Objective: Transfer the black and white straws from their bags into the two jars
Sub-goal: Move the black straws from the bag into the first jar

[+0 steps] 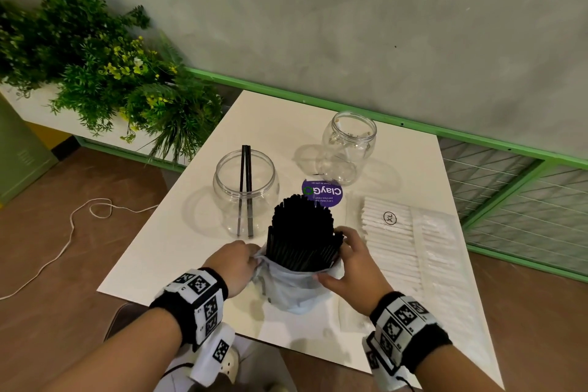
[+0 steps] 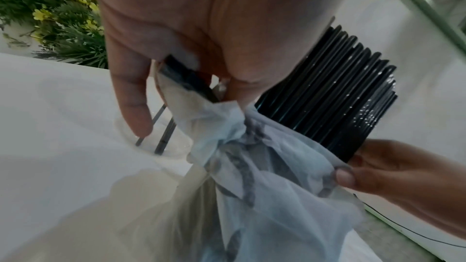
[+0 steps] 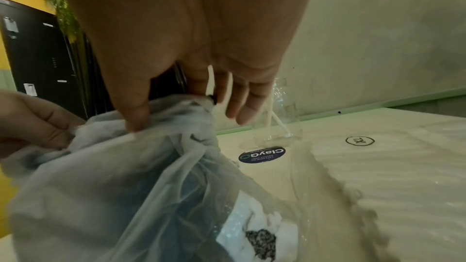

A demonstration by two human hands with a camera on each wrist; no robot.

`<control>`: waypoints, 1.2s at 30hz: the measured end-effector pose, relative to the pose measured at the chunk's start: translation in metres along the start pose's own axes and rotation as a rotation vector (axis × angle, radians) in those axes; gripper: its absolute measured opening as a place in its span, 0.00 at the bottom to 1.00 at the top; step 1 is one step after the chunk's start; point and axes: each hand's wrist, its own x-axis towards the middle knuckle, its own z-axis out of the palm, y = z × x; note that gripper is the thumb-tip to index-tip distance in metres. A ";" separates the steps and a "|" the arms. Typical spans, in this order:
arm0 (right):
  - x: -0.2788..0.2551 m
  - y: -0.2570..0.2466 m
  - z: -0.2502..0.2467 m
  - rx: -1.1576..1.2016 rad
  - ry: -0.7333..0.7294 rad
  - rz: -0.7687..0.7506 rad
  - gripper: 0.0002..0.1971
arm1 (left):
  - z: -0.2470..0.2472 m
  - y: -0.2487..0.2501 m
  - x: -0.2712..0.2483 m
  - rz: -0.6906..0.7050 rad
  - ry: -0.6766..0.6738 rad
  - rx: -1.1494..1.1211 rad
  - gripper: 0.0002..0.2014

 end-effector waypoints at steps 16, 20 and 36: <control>0.017 -0.002 0.020 0.063 -0.066 0.173 0.51 | 0.006 0.026 0.007 -0.115 -0.125 -0.334 0.20; 0.018 -0.001 0.024 0.210 -0.196 0.236 0.50 | 0.009 0.025 0.007 -0.041 -0.329 -0.490 0.41; 0.022 -0.051 0.033 0.410 -0.302 -0.036 0.49 | -0.012 -0.019 -0.020 0.107 0.010 -0.510 0.34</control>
